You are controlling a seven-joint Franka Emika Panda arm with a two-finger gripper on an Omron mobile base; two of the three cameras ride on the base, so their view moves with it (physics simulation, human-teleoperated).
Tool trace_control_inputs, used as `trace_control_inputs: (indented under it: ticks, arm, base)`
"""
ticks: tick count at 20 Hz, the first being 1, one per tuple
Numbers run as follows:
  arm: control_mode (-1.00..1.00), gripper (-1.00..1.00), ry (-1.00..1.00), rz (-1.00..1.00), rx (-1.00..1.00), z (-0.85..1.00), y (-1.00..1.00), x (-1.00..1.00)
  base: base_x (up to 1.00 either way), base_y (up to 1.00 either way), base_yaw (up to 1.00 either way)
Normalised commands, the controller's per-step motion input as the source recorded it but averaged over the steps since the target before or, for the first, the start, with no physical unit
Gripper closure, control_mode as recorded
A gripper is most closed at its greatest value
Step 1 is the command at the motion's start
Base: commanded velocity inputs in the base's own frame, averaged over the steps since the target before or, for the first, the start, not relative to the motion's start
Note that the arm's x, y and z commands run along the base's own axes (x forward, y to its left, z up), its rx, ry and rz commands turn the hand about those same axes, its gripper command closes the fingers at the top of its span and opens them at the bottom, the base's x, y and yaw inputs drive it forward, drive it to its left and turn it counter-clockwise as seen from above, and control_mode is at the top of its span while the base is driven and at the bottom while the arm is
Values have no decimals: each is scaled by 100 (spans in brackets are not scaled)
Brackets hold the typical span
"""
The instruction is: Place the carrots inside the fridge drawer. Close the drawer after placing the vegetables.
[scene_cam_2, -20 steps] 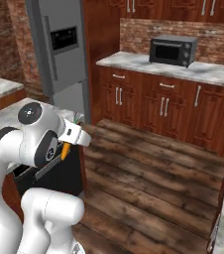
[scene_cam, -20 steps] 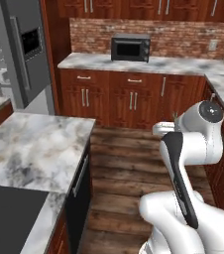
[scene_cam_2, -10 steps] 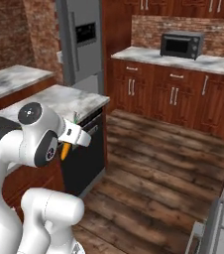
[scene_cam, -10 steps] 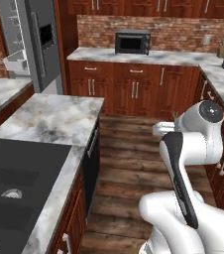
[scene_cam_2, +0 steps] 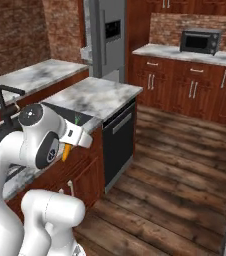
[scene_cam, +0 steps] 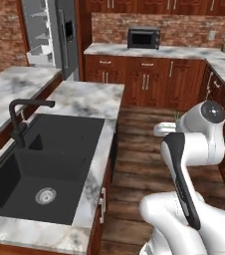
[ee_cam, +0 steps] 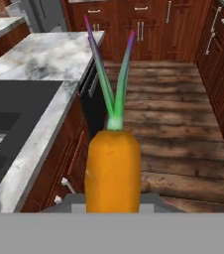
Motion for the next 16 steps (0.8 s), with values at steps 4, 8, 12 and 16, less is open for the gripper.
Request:
trace_control_inputs:
  ticks: [4, 8, 12, 16]
  arm:
    - [100, 100, 0, 0, 0, 0, 0, 0]
    - [100, 100, 0, 0, 0, 0, 0, 0]
    - [100, 100, 0, 0, 0, 0, 0, 0]
    - [100, 100, 0, 0, 0, 0, 0, 0]
  base:
    - [-82, 94, 0]
    - [-70, 98, 0]
    - [-43, 100, 0]
    - [-24, 100, 0]
